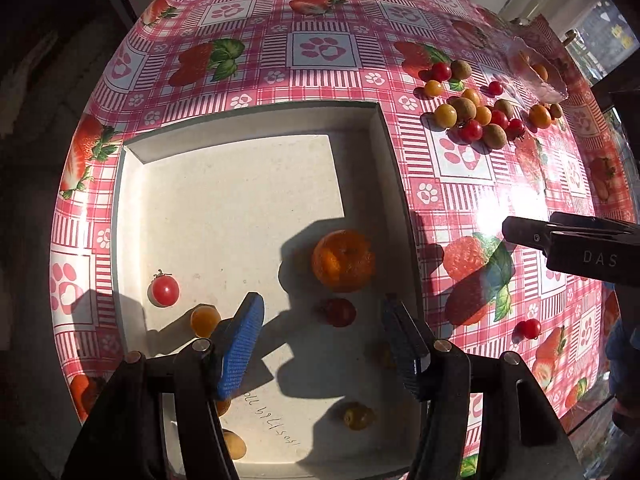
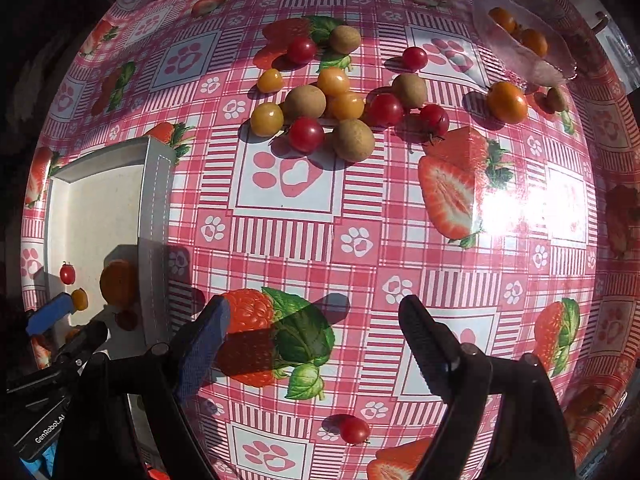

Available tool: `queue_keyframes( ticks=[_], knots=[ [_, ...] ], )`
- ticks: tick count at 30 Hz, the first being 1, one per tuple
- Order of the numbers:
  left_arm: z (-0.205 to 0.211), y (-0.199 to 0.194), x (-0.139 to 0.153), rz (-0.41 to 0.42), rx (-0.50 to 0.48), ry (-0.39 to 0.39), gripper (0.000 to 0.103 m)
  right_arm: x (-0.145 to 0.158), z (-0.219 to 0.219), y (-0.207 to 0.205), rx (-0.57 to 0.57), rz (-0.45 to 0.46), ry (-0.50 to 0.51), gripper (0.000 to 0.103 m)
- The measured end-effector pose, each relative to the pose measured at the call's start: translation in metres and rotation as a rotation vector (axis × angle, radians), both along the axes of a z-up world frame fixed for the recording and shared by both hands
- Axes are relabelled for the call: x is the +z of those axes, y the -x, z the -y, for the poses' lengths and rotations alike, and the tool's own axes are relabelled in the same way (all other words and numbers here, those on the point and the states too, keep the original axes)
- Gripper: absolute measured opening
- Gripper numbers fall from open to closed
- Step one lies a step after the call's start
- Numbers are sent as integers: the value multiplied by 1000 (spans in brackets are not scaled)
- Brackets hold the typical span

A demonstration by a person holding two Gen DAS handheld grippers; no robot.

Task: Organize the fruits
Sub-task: 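Move both open grippers back to the fruit cluster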

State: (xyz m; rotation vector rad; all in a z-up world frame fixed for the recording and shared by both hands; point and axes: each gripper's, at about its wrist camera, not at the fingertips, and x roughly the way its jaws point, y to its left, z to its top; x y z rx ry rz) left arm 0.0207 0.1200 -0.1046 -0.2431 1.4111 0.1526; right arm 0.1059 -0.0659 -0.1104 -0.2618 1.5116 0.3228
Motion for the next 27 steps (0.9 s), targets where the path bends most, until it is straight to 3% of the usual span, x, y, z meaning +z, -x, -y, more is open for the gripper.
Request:
queue_keyframes(
  ticks=[5,10,17,27],
  knots=[
    [24,-39,16,31,-43,16,62,-4,49,-20,-107,9,30,88],
    [34,-77,25,59,-38,24,62,-3,72,-43,-117,37,44,88],
    [40,-127,-7,46,-21,-13,62,-2,75,-75,-52,85,31,88],
    [47,-151,-42,3,-54,-59,62,-15,62,-100,12,84,-15,64]
  ],
)
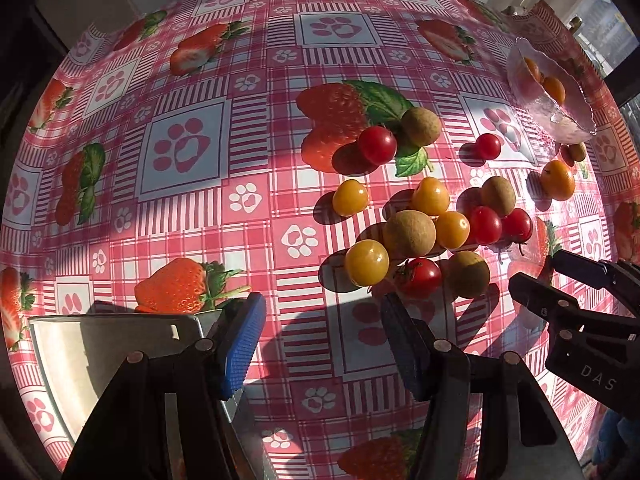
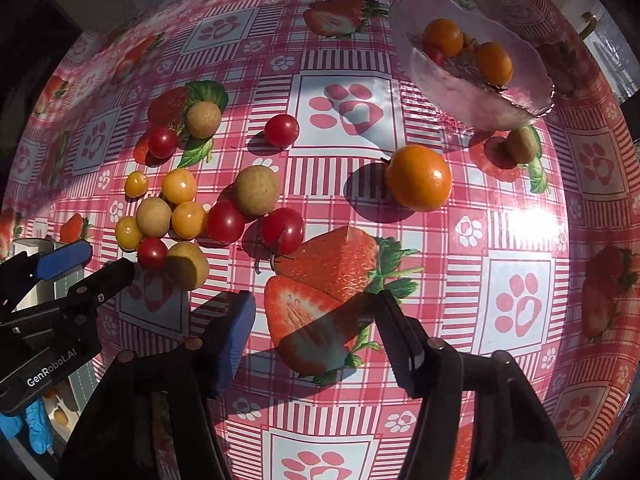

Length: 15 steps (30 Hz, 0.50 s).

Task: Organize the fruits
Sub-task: 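Move both open grippers back to the fruit cluster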

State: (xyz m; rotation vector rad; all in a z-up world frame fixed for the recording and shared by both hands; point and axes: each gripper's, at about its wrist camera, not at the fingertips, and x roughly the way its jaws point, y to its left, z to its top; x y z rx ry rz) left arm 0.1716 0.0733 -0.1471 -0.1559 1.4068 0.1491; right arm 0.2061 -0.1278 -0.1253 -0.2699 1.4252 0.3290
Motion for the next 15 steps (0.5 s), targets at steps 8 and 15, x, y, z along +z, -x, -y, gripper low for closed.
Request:
queue_keyframes(
  ticks=[8,15],
  knots=[
    [5,-17,-3,29,-3,-22,62,-7,-24,-31,25,29,-13,64],
    [24,-37,-4,63,-26,-34,41,-9,-54,-51,59,70,37,42]
  ],
)
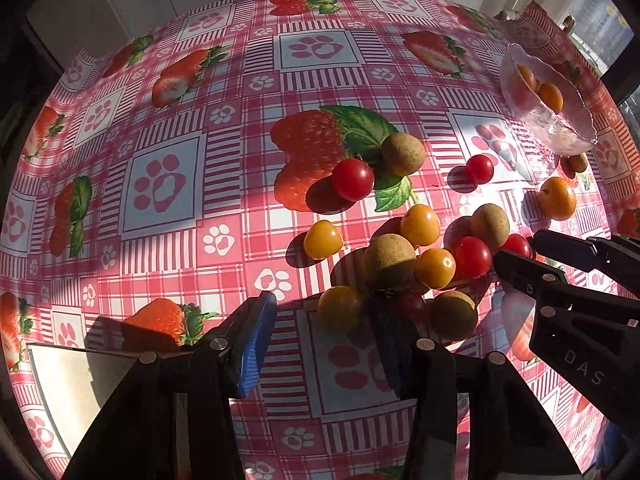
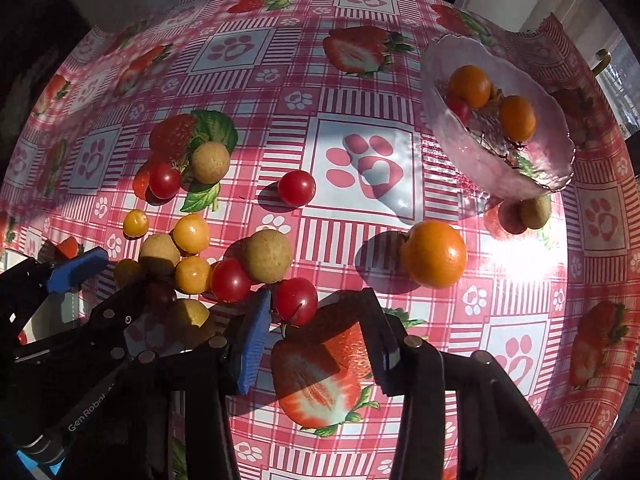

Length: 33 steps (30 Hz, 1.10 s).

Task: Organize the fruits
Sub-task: 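Move both open grippers back to the fruit cluster, then grasp a red cherry tomato with the right gripper while the left grasps a yellow cherry tomato, then carry both tomatoes into the white tray and open both grippers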

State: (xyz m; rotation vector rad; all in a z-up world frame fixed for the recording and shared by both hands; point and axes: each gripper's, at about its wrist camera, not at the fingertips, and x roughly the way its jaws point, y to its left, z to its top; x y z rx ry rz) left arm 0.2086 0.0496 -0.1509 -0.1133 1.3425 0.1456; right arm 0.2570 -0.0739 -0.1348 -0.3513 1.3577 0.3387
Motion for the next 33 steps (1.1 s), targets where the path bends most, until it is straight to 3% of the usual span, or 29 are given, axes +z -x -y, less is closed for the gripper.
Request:
queue_keyframes(
  ticks=[1,3,7,12,19,23,30,33],
  knots=[
    [4,-1,1,5,-10,-3,29,0,-1,-1,-1,2,13,33],
    [13,-5,2,7,-25,-21,24,0,3,0,-20,1,-2,23],
    [14,-1,1,8,-8,19,24,2,26,-6,-59,-51,-90,23],
    [13,17,2,-10,19,82,24,4,38,16,-58,-77,-146,23],
    [17,39,-1,-19,15,120,24,3,48,59,-66,-110,-157,23],
    [4,45,0,-14,43,181,24,5,51,68,-80,-125,-172,23],
    [3,66,-3,-30,38,172,24,10,61,105,-103,-161,-194,23],
    [5,86,9,-16,25,177,24,13,63,118,-105,-168,-195,23]
  ],
)
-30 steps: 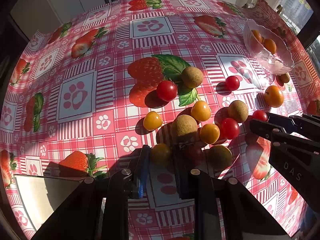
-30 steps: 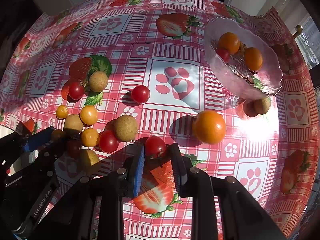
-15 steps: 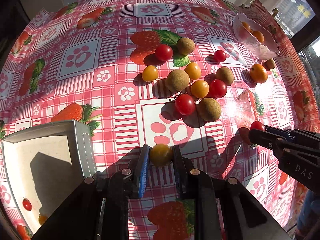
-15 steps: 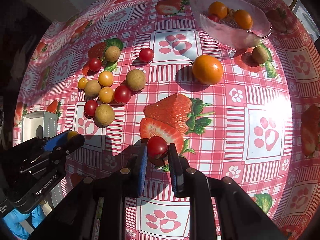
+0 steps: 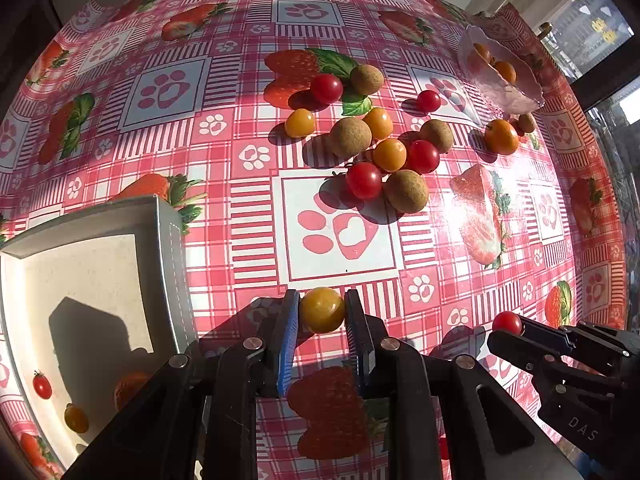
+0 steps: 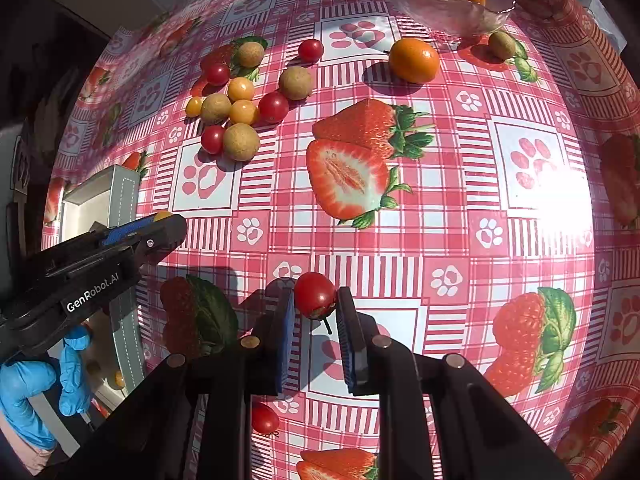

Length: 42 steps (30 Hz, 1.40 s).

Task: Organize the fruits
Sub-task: 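Carry both tomatoes into the white tray and open both grippers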

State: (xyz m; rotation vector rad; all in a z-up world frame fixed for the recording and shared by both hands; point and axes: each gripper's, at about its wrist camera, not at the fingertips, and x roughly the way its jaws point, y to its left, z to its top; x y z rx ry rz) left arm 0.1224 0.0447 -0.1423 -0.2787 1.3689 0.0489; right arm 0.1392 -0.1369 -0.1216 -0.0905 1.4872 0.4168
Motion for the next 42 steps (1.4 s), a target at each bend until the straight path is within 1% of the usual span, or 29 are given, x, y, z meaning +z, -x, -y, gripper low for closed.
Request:
queue_keyframes(
  ticks=[5,9,14,18,25,30,37,42],
  knots=[
    [13,22,22,27,-21,9,24,6,4,19,0,-19,1,23],
    [13,45,38,38,-18,17,24,12,1,32,22,-20,9,23],
    [2,69,55,53,23,26,24,20,-7,46,51,-18,11,23],
    [-11,88,63,62,62,27,24,27,-16,56,63,-14,8,23],
    [-43,122,67,52,122,-4,24,34,-36,71,99,-12,5,23],
    [-69,138,67,44,168,-21,24,37,-62,78,141,-15,-7,23],
    [-105,144,64,39,226,-43,24,40,-113,78,218,-9,-27,23],
    [-128,139,60,40,248,-59,24,40,-152,74,278,-8,-39,23]
  ],
)
